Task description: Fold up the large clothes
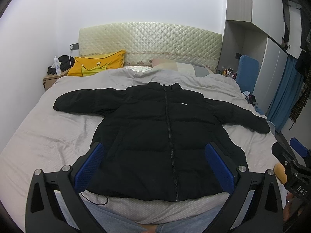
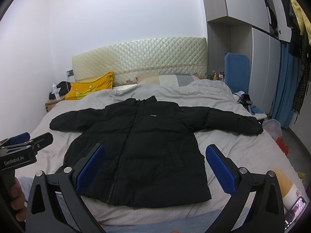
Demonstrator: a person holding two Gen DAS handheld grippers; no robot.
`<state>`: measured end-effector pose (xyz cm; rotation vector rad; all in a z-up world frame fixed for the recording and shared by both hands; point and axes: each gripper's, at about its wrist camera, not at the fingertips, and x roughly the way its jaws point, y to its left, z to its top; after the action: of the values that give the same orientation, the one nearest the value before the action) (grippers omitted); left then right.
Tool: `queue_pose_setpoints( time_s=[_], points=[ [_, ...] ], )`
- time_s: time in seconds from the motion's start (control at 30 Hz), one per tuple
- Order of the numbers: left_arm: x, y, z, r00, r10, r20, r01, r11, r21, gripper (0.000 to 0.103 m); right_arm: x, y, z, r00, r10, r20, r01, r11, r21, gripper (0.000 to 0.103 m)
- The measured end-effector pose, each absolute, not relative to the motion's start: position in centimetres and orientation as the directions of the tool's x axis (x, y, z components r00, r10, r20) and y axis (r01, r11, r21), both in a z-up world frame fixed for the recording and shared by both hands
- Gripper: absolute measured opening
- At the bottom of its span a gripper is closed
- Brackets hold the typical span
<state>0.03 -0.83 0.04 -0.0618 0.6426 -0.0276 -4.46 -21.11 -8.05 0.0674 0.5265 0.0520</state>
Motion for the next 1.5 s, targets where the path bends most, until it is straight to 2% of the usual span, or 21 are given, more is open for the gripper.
queue_pose_setpoints(
  time_s=[0.23,0.37,0.47,0.7,0.9,1.0,1.17,1.33,1.4,1.5],
  points=[
    [-0.1,-0.9,-0.3,0.799,-0.056,-0.599,0.014,0.997,-0.074,0.103,-4.1,-21.2,-8.4,0.865,0.058,-0.498,-0.025,0.997,0.072,0.103],
    [0.3,-1.0,-1.2,0.77,-0.131,-0.625,0.047,0.988,-0.149,0.103,-3.7,-21.4,-9.0,0.862,0.05,-0.504,-0.018,0.998,0.067,0.103],
    [1.1,-1.4,-1.6,0.752,-0.122,-0.648,0.049,0.99,-0.129,0.103,-3.2,-21.8,-9.2,0.861,0.052,-0.507,-0.016,0.997,0.075,0.103],
    [3.3,-1.4,-0.7,0.766,-0.079,-0.638,0.033,0.996,-0.084,0.103,-1.8,-23.3,-9.5,0.862,0.045,-0.506,0.0,0.996,0.089,0.103],
    [6.3,-1.6,0.5,0.76,-0.131,-0.637,0.094,0.991,-0.091,0.103,1.6,-25.9,-10.4,0.852,0.001,-0.523,0.067,0.991,0.112,0.103],
    [7.8,-1.2,1.5,0.777,-0.098,-0.622,0.08,0.995,-0.057,0.103,3.2,-27.4,-10.7,0.845,-0.042,-0.533,0.109,0.989,0.095,0.103],
    [10.2,-0.4,3.1,0.807,-0.102,-0.582,0.09,0.995,-0.05,0.103,5.7,-30.2,-10.2,0.859,-0.069,-0.507,0.135,0.986,0.094,0.103],
    [12.9,-0.2,1.8,0.814,-0.12,-0.568,0.085,0.992,-0.089,0.103,9.4,-33.6,-9.6,0.862,-0.143,-0.487,0.207,0.975,0.081,0.103],
    [13.7,0.0,0.5,0.802,-0.148,-0.578,0.089,0.988,-0.13,0.103,10.4,-35.3,-9.4,0.88,-0.161,-0.447,0.235,0.965,0.115,0.103],
    [15.6,0.2,-2.1,0.745,-0.189,-0.64,0.101,0.98,-0.172,0.103,12.3,-38.6,-9.5,0.902,-0.209,-0.379,0.293,0.939,0.18,0.103]
  ],
)
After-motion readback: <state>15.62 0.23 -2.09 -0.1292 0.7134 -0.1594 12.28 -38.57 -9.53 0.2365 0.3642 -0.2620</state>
